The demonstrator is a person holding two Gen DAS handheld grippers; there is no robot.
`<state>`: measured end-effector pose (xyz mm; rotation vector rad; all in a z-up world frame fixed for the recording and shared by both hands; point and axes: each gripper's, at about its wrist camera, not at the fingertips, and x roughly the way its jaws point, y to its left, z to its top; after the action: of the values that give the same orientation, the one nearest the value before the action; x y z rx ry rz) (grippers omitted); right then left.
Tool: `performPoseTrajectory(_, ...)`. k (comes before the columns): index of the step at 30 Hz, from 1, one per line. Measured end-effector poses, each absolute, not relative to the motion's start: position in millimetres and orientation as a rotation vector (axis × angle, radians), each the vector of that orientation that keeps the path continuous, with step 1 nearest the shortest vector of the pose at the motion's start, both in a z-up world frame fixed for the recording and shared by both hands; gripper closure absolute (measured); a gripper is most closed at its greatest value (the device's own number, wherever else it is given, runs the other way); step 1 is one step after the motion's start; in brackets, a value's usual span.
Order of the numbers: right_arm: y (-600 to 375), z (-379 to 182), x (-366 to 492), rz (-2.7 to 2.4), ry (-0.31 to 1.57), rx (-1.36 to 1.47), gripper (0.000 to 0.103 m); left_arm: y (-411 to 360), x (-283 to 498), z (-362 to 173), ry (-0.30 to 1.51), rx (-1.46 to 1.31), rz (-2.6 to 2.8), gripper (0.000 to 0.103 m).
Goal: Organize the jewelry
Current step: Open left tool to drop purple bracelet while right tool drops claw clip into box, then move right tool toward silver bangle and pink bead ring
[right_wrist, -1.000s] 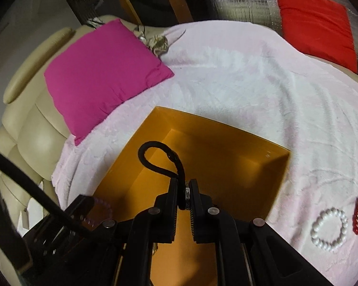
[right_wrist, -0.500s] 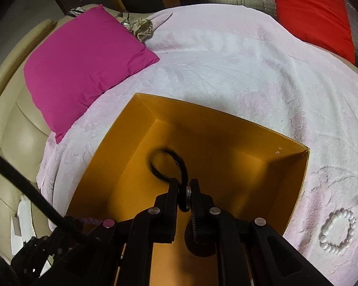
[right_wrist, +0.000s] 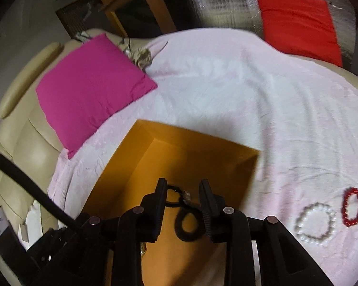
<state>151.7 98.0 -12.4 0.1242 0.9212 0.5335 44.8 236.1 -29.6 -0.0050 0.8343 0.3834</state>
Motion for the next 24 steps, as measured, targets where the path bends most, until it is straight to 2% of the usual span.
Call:
performPoseTrajectory(11,-24,-2,121,0.428,0.85,0.236,0.073,199,43,-9,0.74,0.031,0.372,0.052)
performPoseTrajectory(18,-110,-19,99,0.316,0.846,0.329,0.073,161,45,2,0.698,0.07,0.333,0.051)
performPoseTrajectory(24,-167,-34,89,0.236,0.874,0.414,0.073,125,50,6,0.676,0.105,0.295,0.046)
